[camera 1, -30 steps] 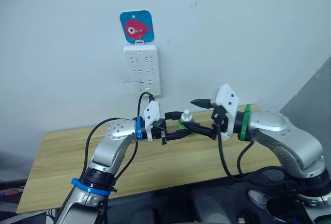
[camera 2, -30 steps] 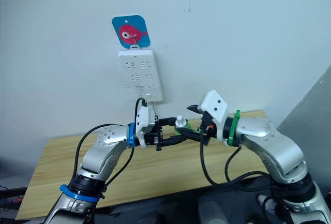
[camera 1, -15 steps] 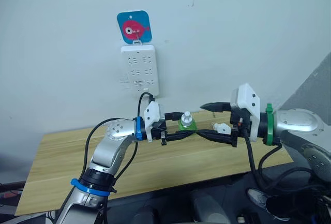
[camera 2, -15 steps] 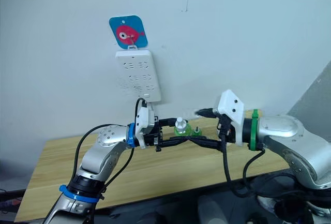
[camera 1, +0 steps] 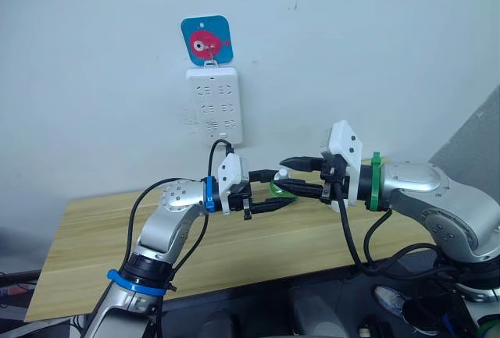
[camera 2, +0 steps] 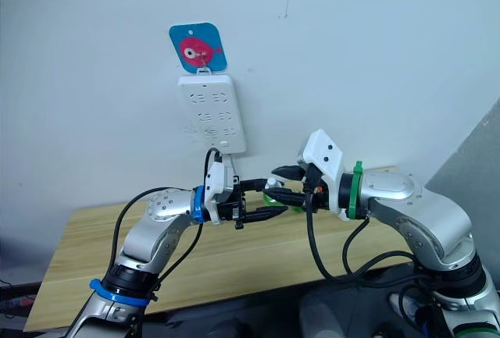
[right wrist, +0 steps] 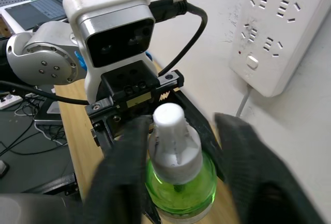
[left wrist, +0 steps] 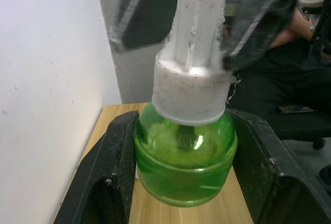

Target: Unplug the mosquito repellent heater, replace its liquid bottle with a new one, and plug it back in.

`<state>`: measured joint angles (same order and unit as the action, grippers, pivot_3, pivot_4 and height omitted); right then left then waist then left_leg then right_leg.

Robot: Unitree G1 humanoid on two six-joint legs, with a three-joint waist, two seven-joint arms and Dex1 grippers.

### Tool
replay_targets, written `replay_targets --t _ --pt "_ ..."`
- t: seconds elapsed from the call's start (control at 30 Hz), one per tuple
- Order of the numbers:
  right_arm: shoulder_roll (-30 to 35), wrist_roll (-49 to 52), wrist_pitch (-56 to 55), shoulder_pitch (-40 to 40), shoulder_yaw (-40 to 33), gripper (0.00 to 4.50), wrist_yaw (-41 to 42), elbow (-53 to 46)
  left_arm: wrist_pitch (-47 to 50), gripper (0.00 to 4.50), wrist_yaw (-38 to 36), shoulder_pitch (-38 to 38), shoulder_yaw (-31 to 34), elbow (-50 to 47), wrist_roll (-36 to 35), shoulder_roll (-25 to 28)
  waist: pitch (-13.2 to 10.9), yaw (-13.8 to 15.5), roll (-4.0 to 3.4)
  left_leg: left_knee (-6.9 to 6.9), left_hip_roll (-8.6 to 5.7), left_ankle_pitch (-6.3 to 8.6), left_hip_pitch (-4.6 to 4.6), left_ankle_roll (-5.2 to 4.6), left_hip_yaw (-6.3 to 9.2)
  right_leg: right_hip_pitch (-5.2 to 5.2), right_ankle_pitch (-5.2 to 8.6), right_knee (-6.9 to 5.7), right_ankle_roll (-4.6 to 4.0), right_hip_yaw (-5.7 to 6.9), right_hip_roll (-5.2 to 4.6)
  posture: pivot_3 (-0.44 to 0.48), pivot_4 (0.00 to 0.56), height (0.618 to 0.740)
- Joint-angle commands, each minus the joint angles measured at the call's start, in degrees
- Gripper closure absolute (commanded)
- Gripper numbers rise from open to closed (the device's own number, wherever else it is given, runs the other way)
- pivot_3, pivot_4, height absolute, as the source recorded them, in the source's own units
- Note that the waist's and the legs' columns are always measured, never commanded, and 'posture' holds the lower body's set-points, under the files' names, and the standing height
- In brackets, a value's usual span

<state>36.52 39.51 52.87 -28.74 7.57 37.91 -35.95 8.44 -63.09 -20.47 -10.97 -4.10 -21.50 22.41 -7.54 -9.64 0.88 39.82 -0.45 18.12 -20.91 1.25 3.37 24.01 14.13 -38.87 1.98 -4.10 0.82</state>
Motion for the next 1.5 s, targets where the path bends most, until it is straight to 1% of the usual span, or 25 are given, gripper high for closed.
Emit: replay_targets --t 0.03,0.07,0.23,0.33,0.43,0.53,0.6,0.67,0.77,0.8,0.87,0.93,1.0,1.03,1.07,1.13,1.17,1.33,1.5 --pt "0.7 0.6 -1.5 -0.4 -1.2 4.01 1.3 -2.2 -0.3 2.26 -0.1 -0.6 0.1 -2.1 -0.5 0.1 0.0 0.0 0.00 0.00 -0.01 0.00 0.00 0.00 0.00 0.00 0.00 0.00 0.01 0.01 0.00 -0.223 0.086 0.740" --pt "0.7 1.4 -1.6 -0.6 -1.9 4.17 1.6 -2.6 -0.3 2.26 -0.2 -0.6 0.1 -2.1 -0.5 0.1 0.0 0.0 0.00 0.00 -0.01 0.00 0.00 0.00 0.01 0.00 0.00 0.00 0.01 0.01 0.00 -0.223 0.086 0.740" --pt "0.7 7.3 -0.3 -3.2 -6.9 4.18 1.3 -4.0 -0.3 2.26 -0.4 -0.2 0.1 -1.8 -0.2 0.5 0.0 -0.1 0.00 0.00 0.00 0.00 0.00 0.00 0.00 0.00 0.00 0.00 0.00 0.00 0.00 -0.225 0.088 0.740" --pt "0.4 11.2 0.9 -5.4 -10.7 4.18 -1.2 -3.8 -0.3 2.26 -0.4 0.3 0.0 -1.2 0.3 1.0 0.0 -0.1 0.00 0.00 0.00 0.00 0.00 0.00 0.01 0.00 0.00 0.00 0.00 0.01 0.00 -0.227 0.090 0.740" --pt "0.6 13.1 1.8 -6.0 -12.6 4.18 -3.8 -3.9 -0.3 2.26 0.2 0.9 0.2 0.0 1.2 1.7 0.0 -0.1 0.00 0.00 0.00 0.00 0.00 0.00 0.00 0.00 0.00 0.00 -0.01 0.00 0.00 -0.234 0.093 0.740" --pt "1.3 8.4 0.3 0.5 -12.3 4.18 -7.0 -4.2 1.4 2.26 4.5 2.4 2.7 4.3 3.1 3.0 0.0 0.0 0.03 -0.01 0.01 0.00 0.01 -0.01 0.05 -0.03 0.01 0.02 0.01 0.00 0.00 -0.239 0.103 0.740" --pt "0.5 3.2 -3.1 5.2 -9.9 4.18 -9.1 -4.1 1.7 2.26 6.5 3.1 4.1 5.9 3.7 3.9 0.0 -0.1 0.04 -0.01 0.02 0.01 0.00 -0.02 0.03 0.00 0.05 0.01 0.09 -0.03 0.00 -0.237 0.110 0.740" --pt "-0.9 -3.7 -8.1 10.8 -6.5 4.18 -11.5 -2.9 0.7 2.26 6.8 4.3 5.0 7.0 4.5 5.3 0.0 -0.1 0.03 -0.02 0.03 0.01 -0.02 -0.02 -0.02 0.05 0.14 -0.01 0.24 -0.05 -0.01 -0.234 0.118 0.740" --pt "-4.5 -14.3 -17.0 18.0 -1.3 4.18 -15.8 1.1 -0.8 2.26 6.0 7.5 5.8 6.9 5.3 7.9 -0.1 0.0 0.07 -0.09 0.08 0.01 0.00 -0.01 -0.01 0.04 0.16 0.00 0.25 -0.06 -0.01 -0.222 0.147 0.740" --pt "-6.2 -16.9 -19.9 19.7 0.2 4.18 -16.8 3.3 -1.3 2.26 5.5 8.8 5.8 6.5 5.6 8.7 -0.2 0.0 0.06 -0.10 0.09 0.01 0.01 -0.01 -0.04 0.06 0.16 0.01 0.25 -0.08 -0.02 -0.222 0.147 0.740" --pt "-9.3 -22.0 -25.6 22.2 2.5 4.18 -18.6 8.0 -2.0 2.26 4.9 11.2 5.7 5.3 5.9 10.1 -0.6 -0.1 0.01 -0.16 0.10 0.01 0.09 0.00 -0.09 0.04 0.17 0.00 0.24 -0.08 -0.02 -0.215 0.168 0.740" --pt "-12.4 -26.5 -31.6 23.5 4.3 4.18 -20.4 14.5 -0.7 2.26 5.0 13.7 6.0 2.5 5.3 11.1 -1.6 0.0 0.10 -0.14 0.11 0.01 0.15 0.00 -0.17 0.03 0.17 0.00 0.24 -0.08 -0.03 -0.208 0.198 0.740" --pt "-15.5 -29.3 -36.3 23.8 5.1 4.18 -21.3 21.2 0.7 2.26 5.0 15.8 6.0 -0.6 4.7 11.8 -2.3 0.0 0.15 -0.12 0.14 0.00 0.12 0.01 -0.19 0.06 0.18 0.00 0.22 -0.08 -0.02 -0.197 0.214 0.740" --pt "-16.5 -30.1 -37.8 23.8 5.2 4.18 -21.4 23.3 1.1 2.26 5.0 16.3 6.0 -1.7 4.6 12.0 -2.8 0.1 0.19 -0.12 0.14 0.00 0.12 0.01 -0.20 0.06 0.18 -0.01 0.21 -0.08 -0.03 -0.197 0.214 0.740" --pt "-18.1 -30.3 -39.2 23.7 5.0 4.18 -21.5 26.1 1.7 2.26 4.9 17.0 5.9 -3.3 4.4 12.3 -3.2 0.3 0.18 -0.12 0.14 0.00 0.12 0.01 -0.16 0.05 0.18 -0.01 0.20 -0.09 -0.05 -0.186 0.229 0.740" --pt "-20.2 -32.0 -41.9 23.0 5.0 4.18 -21.9 31.3 2.8 2.26 4.8 18.0 5.9 -5.8 4.1 12.9 -3.8 0.5 0.15 -0.12 0.12 0.00 0.09 0.01 -0.14 0.07 0.17 -0.01 0.18 -0.09 -0.10 -0.173 0.241 0.740" --pt "-21.0 -32.5 -43.0 22.6 5.0 4.18 -21.8 33.4 3.2 2.26 4.8 18.4 5.8 -6.8 4.0 13.1 -4.3 0.6 0.14 -0.12 0.13 0.00 0.09 0.01 -0.11 0.06 0.07 -0.01 0.01 -0.10 -0.11 -0.169 0.246 0.740" --pt "-24.7 -35.4 -47.8 19.6 3.8 4.18 -23.5 43.9 5.3 2.26 5.1 19.5 6.3 -10.1 3.3 14.2 -5.7 1.1 0.09 -0.13 0.13 0.00 0.09 0.01 -0.14 0.10 0.02 -0.02 -0.07 -0.10 -0.13 -0.147 0.265 0.740" --pt "-26.5 -36.2 -51.3 17.2 2.4 4.18 -23.4 50.5 6.5 2.26 5.2 19.7 6.9 -11.3 2.9 15.0 -6.5 1.6 0.05 -0.13 0.14 0.00 0.08 0.01 -0.10 0.10 0.01 -0.04 -0.08 -0.08 -0.13 -0.138 0.271 0.740"
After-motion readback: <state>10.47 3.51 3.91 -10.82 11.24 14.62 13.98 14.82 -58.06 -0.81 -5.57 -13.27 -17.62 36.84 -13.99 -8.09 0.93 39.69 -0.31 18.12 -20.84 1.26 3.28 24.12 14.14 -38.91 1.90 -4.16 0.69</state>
